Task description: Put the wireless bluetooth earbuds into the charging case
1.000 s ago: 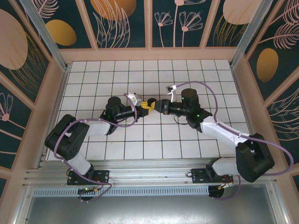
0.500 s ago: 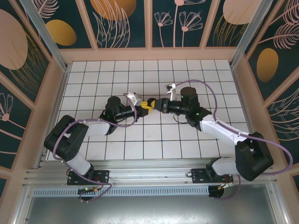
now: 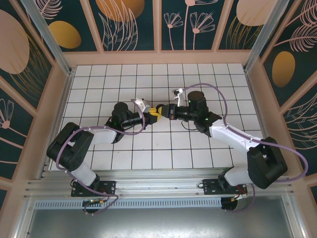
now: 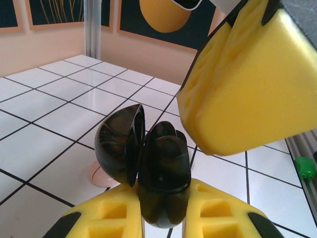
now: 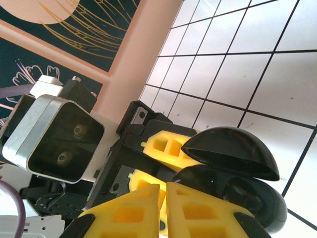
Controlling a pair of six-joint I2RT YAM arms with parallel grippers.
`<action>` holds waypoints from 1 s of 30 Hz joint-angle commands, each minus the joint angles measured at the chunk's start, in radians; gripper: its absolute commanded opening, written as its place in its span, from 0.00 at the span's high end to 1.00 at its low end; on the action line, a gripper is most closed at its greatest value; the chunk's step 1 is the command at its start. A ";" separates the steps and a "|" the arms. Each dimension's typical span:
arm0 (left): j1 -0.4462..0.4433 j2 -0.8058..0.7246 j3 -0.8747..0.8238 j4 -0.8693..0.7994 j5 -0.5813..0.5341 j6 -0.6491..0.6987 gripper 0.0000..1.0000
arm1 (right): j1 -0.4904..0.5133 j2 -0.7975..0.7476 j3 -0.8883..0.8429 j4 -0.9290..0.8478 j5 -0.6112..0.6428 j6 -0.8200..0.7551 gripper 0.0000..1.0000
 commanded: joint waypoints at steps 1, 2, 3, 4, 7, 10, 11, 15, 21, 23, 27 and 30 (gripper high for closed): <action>0.001 -0.031 0.031 -0.010 0.021 0.022 0.93 | 0.017 0.012 0.058 -0.080 0.074 -0.054 0.87; 0.000 -0.031 0.030 -0.014 0.019 0.023 0.93 | 0.022 0.012 0.064 -0.094 0.083 -0.062 0.87; 0.001 -0.033 0.030 -0.015 0.020 0.025 0.94 | 0.024 0.012 0.069 -0.105 0.096 -0.065 0.88; 0.001 -0.034 0.030 -0.017 0.019 0.026 0.94 | 0.024 0.011 0.074 -0.119 0.109 -0.068 0.87; 0.000 -0.037 0.030 -0.022 0.016 0.030 0.94 | 0.026 0.000 0.079 -0.124 0.112 -0.075 0.86; 0.001 -0.040 0.030 -0.037 0.023 0.046 0.93 | 0.024 -0.036 0.084 -0.114 0.105 -0.087 0.78; 0.000 -0.042 0.029 -0.042 0.028 0.055 0.93 | 0.022 -0.053 0.081 -0.111 0.103 -0.096 0.75; 0.001 -0.057 0.026 -0.062 0.063 0.085 0.93 | -0.007 -0.133 0.053 -0.105 0.104 -0.149 0.62; 0.001 -0.093 0.027 -0.132 0.125 0.177 0.93 | -0.046 -0.252 0.012 -0.122 0.058 -0.382 0.56; 0.000 -0.103 0.033 -0.169 0.146 0.218 0.93 | -0.082 -0.274 0.016 -0.165 -0.002 -0.544 0.53; 0.001 -0.115 0.036 -0.198 0.170 0.257 0.93 | -0.091 -0.283 0.042 -0.286 -0.074 -0.860 0.49; -0.001 -0.123 0.039 -0.210 0.178 0.277 0.93 | -0.094 -0.278 0.047 -0.352 -0.121 -1.066 0.42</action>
